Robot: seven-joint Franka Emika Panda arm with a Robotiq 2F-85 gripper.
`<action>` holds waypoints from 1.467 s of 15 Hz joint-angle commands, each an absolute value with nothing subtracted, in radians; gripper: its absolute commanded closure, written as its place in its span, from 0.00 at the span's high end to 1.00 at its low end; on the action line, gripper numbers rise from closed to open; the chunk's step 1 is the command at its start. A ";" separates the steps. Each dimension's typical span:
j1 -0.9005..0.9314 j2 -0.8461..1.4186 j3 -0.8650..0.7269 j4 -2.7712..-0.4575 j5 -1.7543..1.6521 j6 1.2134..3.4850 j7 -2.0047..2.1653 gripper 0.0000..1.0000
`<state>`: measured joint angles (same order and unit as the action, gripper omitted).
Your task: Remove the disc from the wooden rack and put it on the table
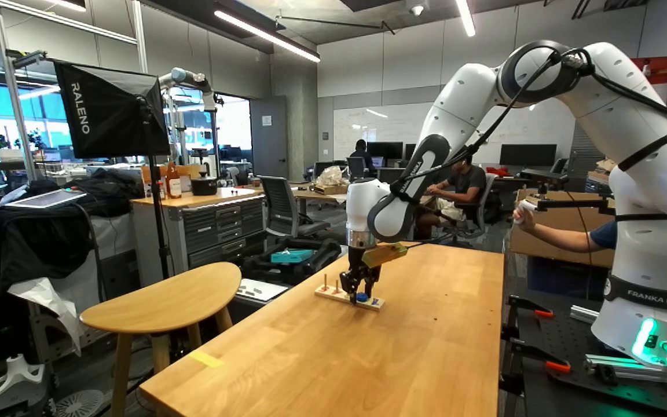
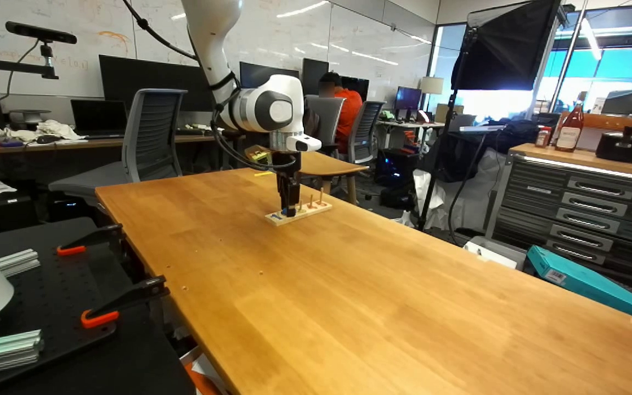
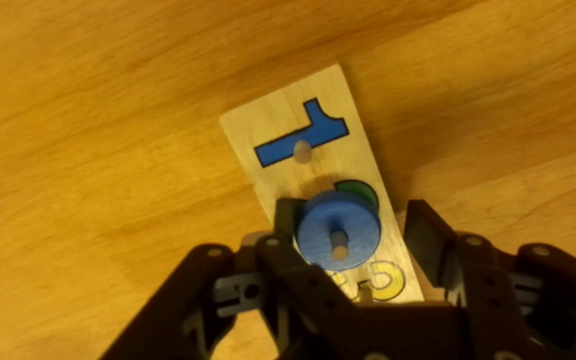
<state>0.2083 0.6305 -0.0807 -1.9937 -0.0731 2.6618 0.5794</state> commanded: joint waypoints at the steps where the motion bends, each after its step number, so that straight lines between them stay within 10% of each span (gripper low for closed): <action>1: 0.239 0.653 -0.117 -1.954 -0.062 2.669 0.593 0.28; 22: 0.136 0.582 -0.242 -1.991 -0.089 2.464 0.618 0.18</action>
<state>0.1604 0.5317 -0.2334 -1.9995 -0.0749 2.4910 0.5857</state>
